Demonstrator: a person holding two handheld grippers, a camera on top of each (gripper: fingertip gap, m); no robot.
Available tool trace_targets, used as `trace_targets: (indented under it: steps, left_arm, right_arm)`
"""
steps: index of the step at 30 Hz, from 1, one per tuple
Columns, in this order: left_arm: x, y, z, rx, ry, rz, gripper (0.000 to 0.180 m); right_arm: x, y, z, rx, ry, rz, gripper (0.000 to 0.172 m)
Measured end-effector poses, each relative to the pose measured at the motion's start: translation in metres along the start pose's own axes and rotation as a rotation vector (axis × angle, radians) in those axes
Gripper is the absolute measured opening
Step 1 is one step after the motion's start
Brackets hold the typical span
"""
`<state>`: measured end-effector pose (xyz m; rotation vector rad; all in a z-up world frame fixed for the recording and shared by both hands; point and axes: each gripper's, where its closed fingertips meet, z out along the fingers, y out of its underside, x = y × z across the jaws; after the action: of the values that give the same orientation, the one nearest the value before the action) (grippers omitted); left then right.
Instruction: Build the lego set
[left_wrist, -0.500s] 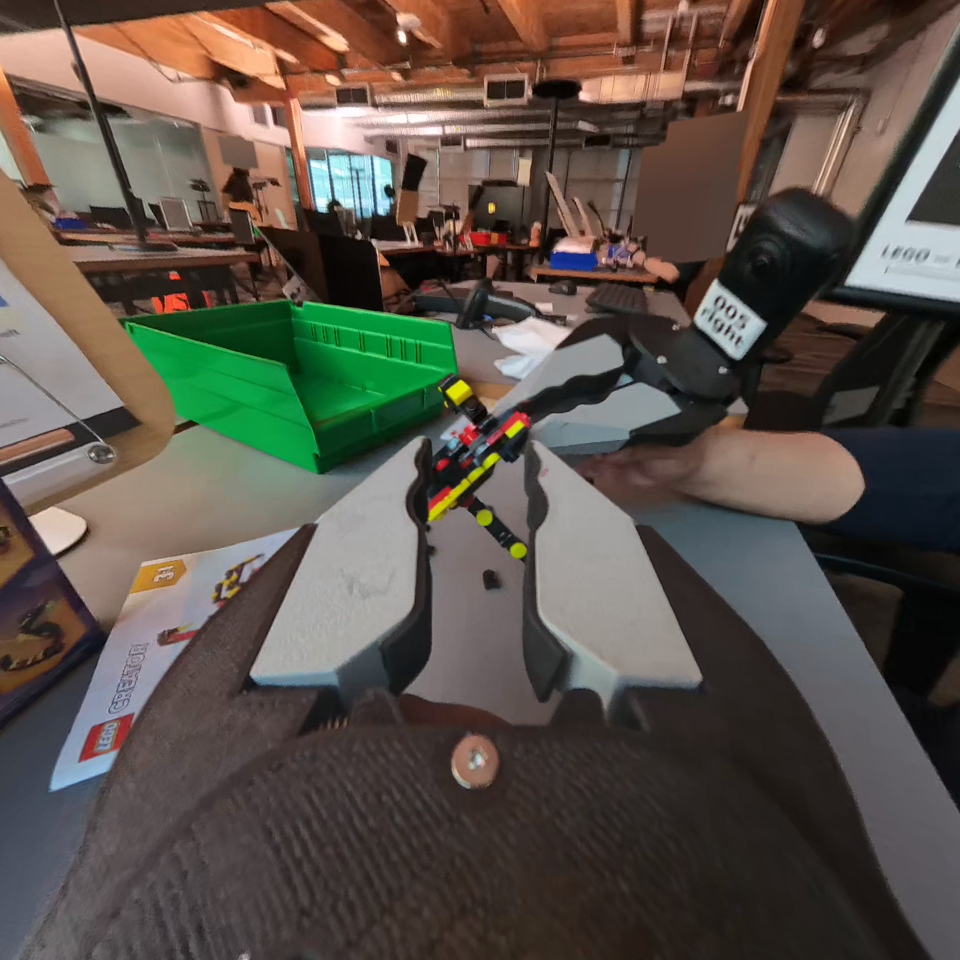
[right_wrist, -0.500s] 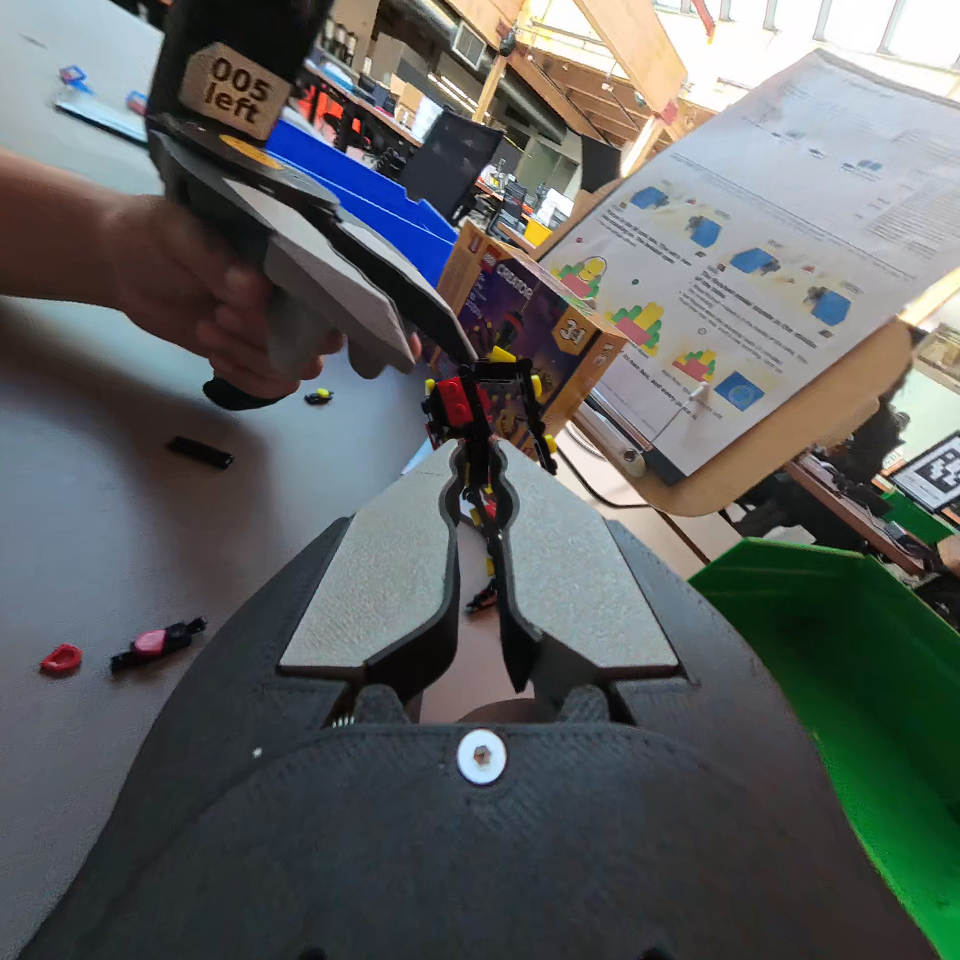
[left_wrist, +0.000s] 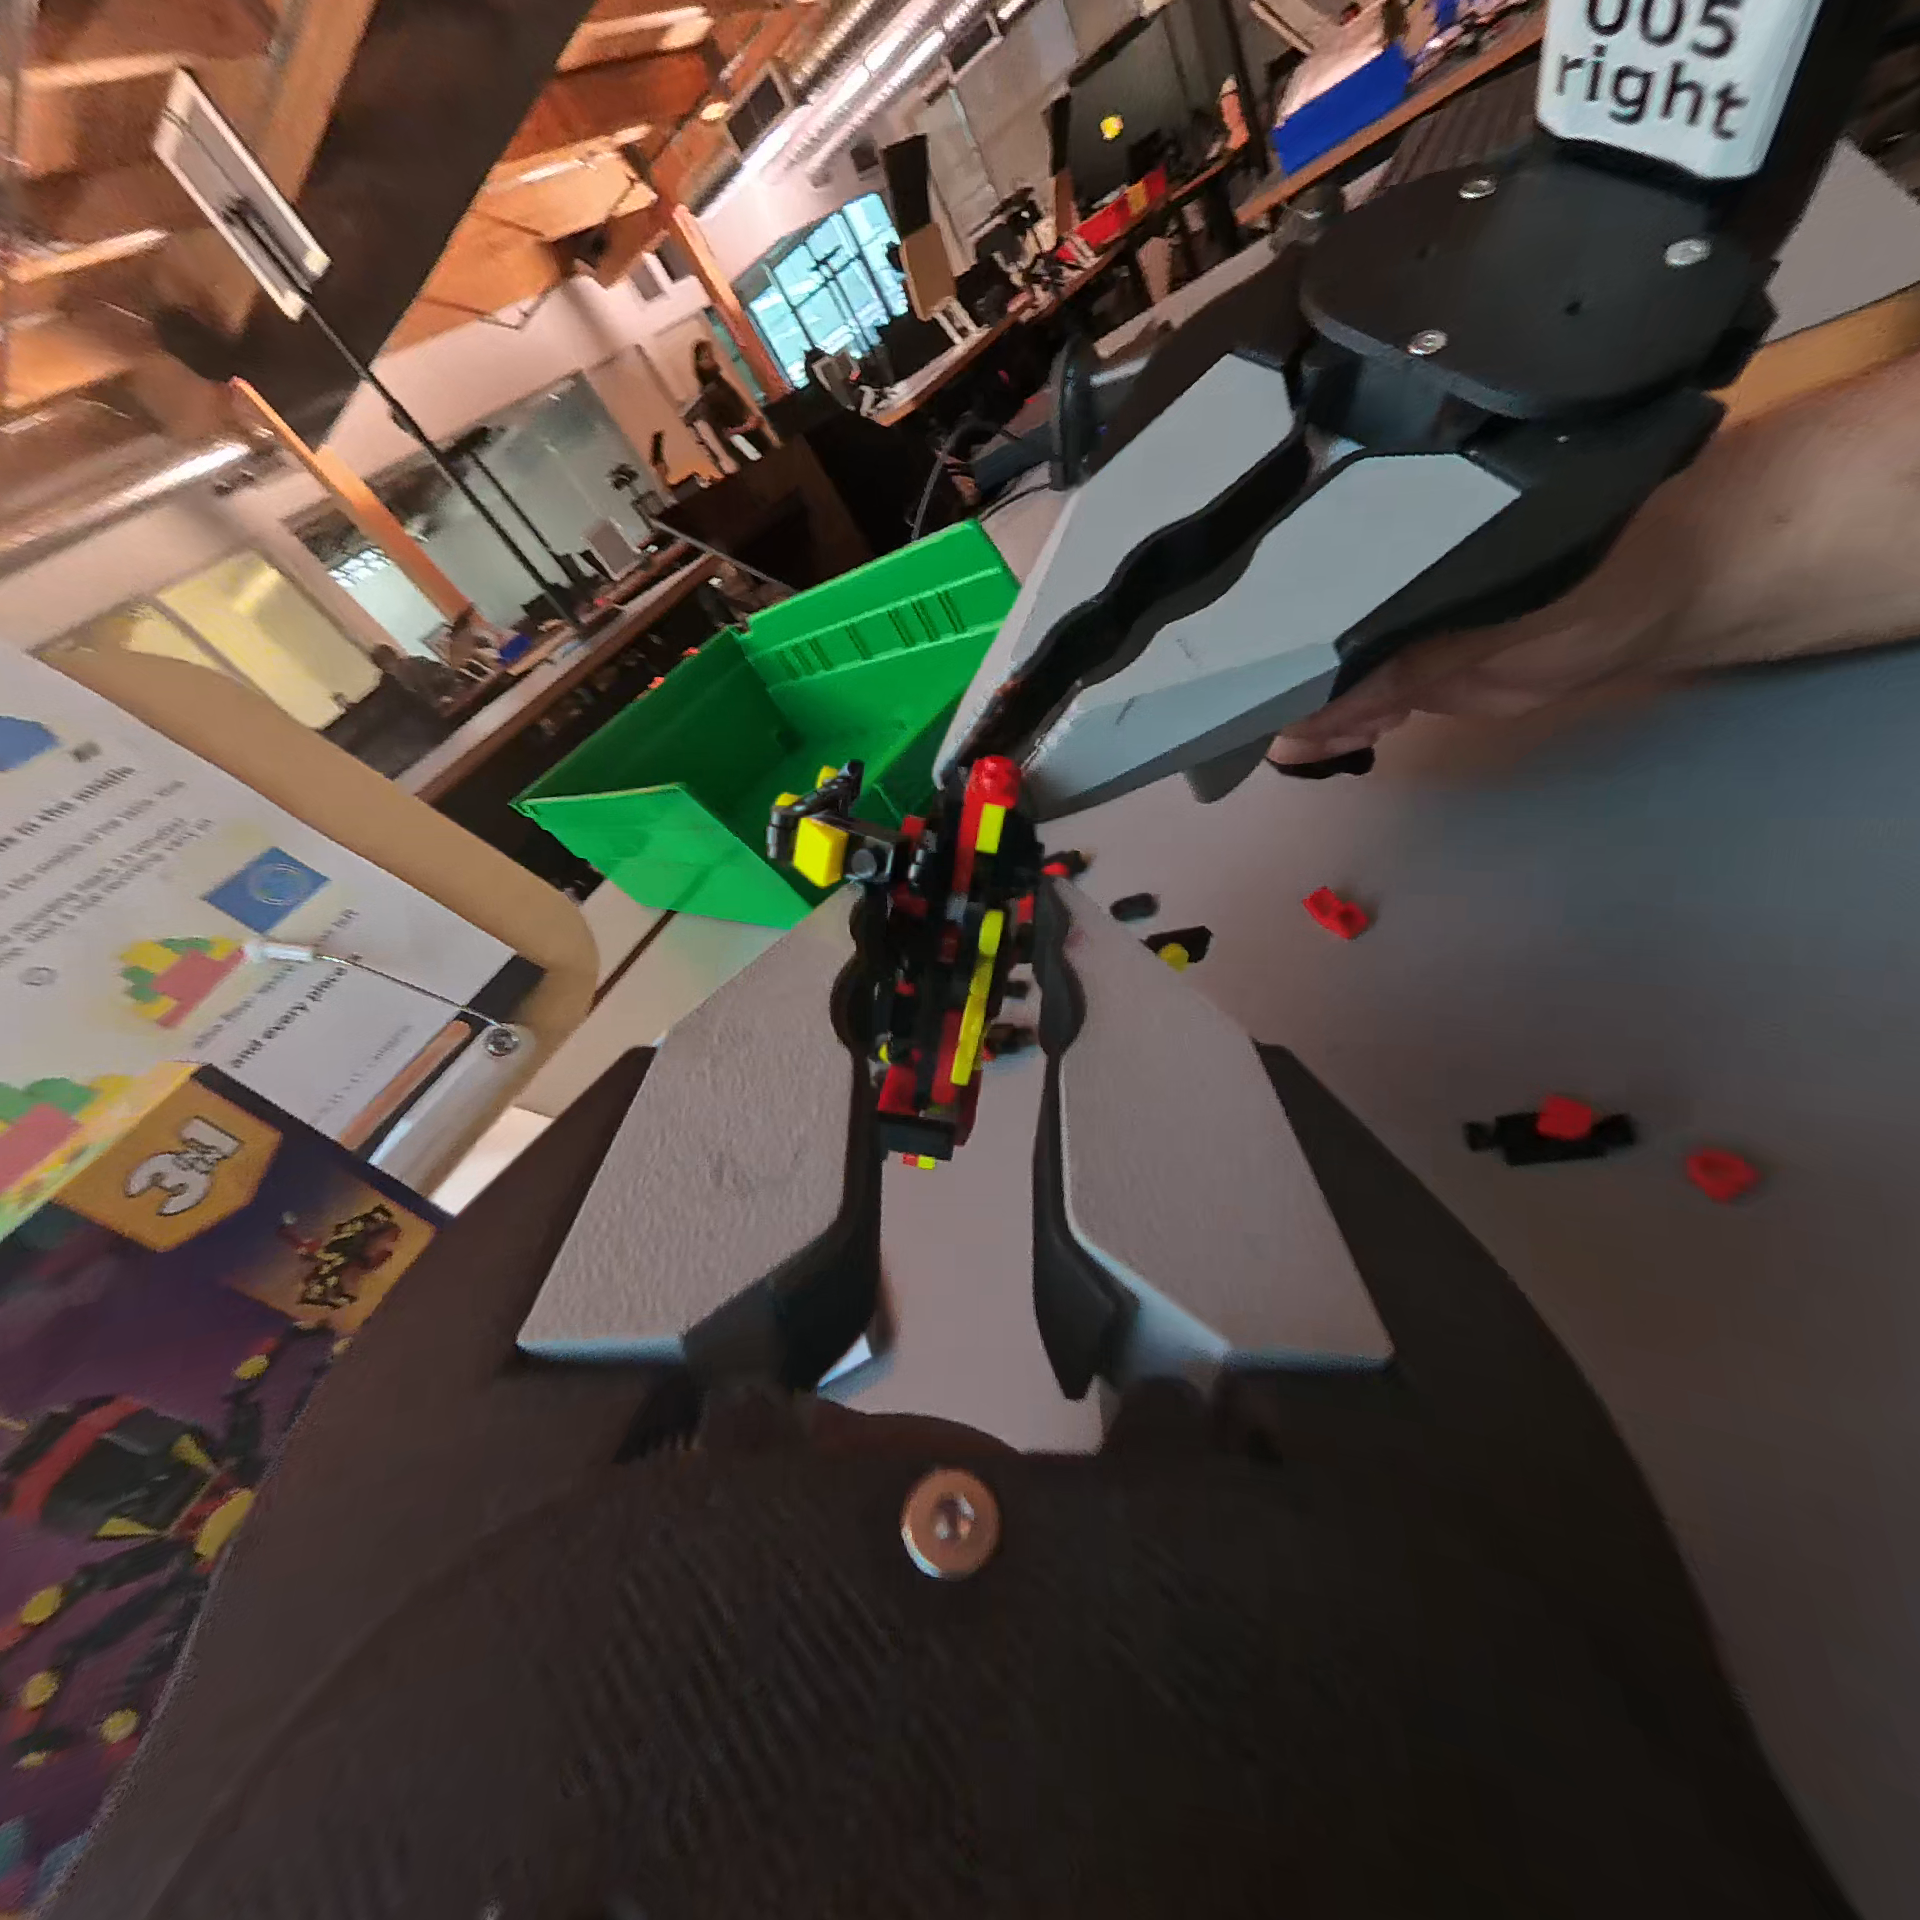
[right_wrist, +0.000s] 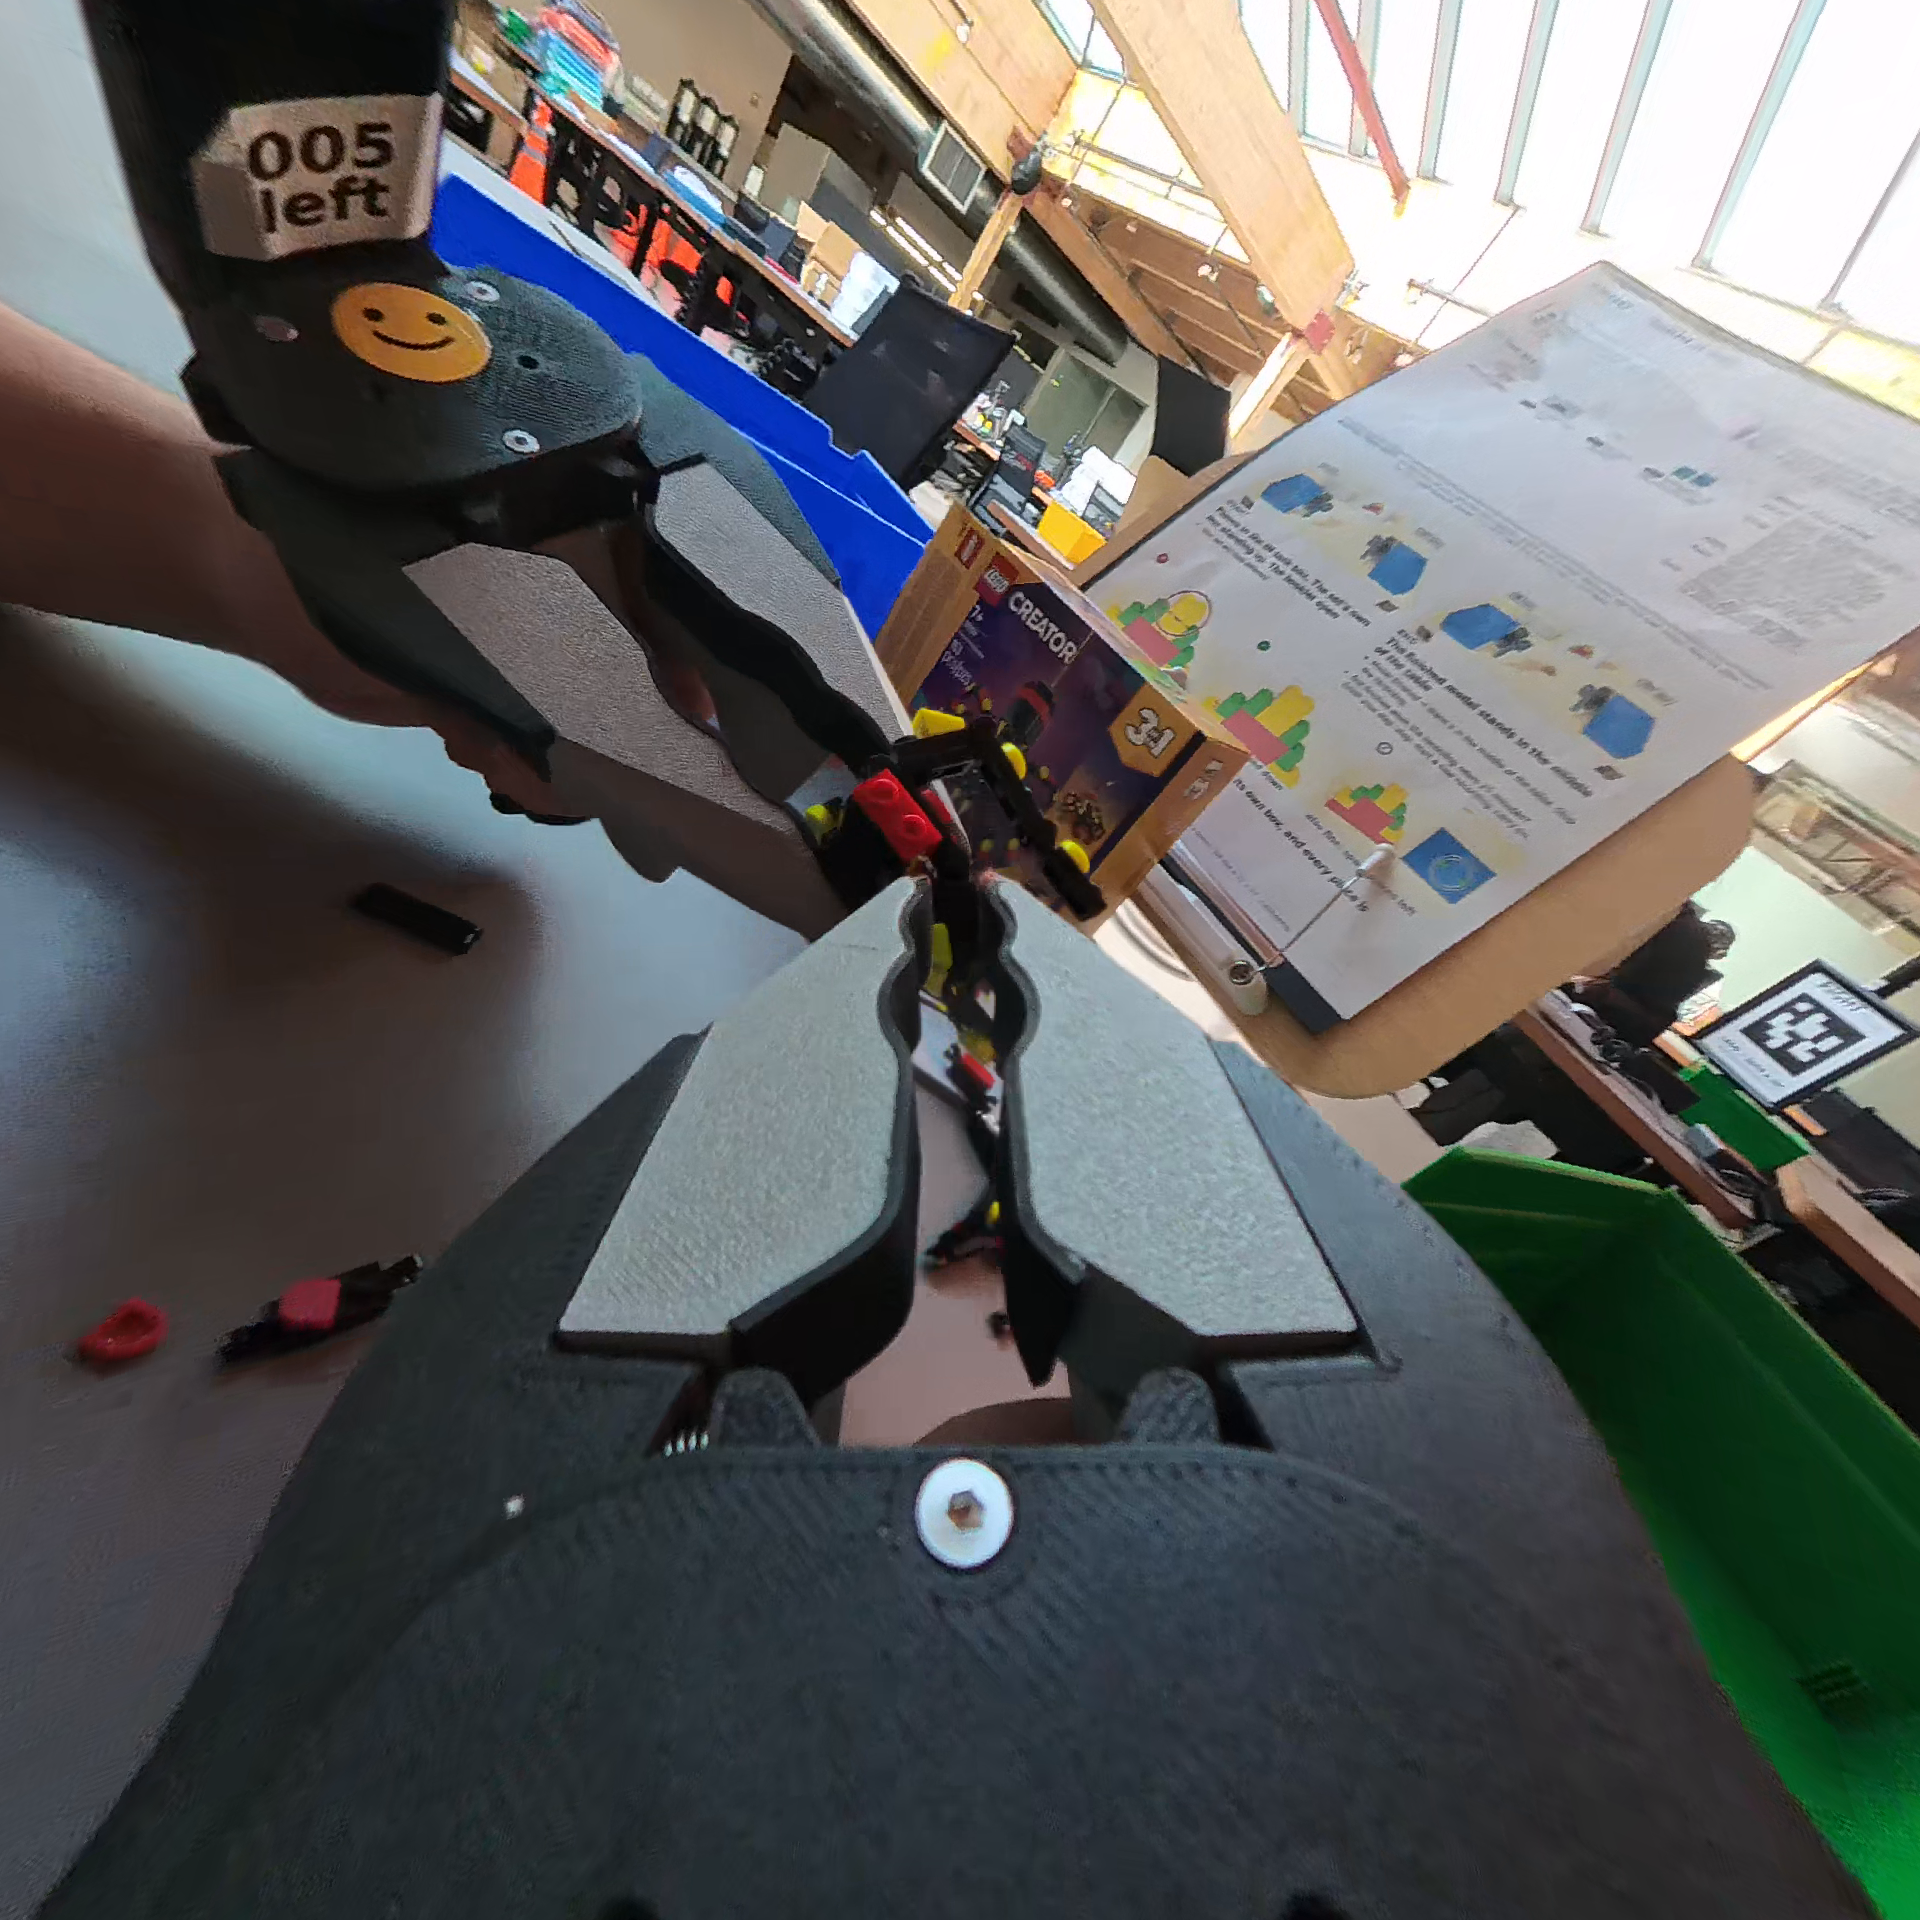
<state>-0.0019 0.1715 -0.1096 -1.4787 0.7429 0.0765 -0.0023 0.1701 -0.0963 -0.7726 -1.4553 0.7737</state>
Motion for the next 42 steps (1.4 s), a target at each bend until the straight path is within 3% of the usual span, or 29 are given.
trace_targets:
  steps: [4,8,14,23,35,42]
  left_arm:
    - [-0.007,-0.005,0.001,0.004,-0.112,0.073,0.025]
    - [-0.017,-0.004,0.000,-0.033,-0.224,0.168,0.023]
    - [-0.021,-0.001,0.001,-0.071,-0.299,0.254,0.024]
    - [-0.007,-0.022,-0.008,0.101,-0.184,0.307,0.023]
    - [0.011,-0.032,-0.016,0.182,-0.046,0.314,0.022]
    - [0.013,-0.028,-0.015,0.173,-0.038,0.309,0.023]
  right_arm:
    - [0.008,-0.003,0.002,-0.009,0.080,-0.009,0.006]
    - [0.011,0.000,0.010,0.016,0.024,0.297,0.005]
    - [0.012,0.003,0.012,0.038,-0.019,0.488,0.005]
    - [0.004,-0.016,-0.004,0.100,0.056,-0.001,0.006]
    - [-0.009,-0.022,-0.016,0.136,-0.084,-0.031,0.008]
    - [-0.012,-0.017,-0.016,0.112,-0.109,-0.042,0.007]
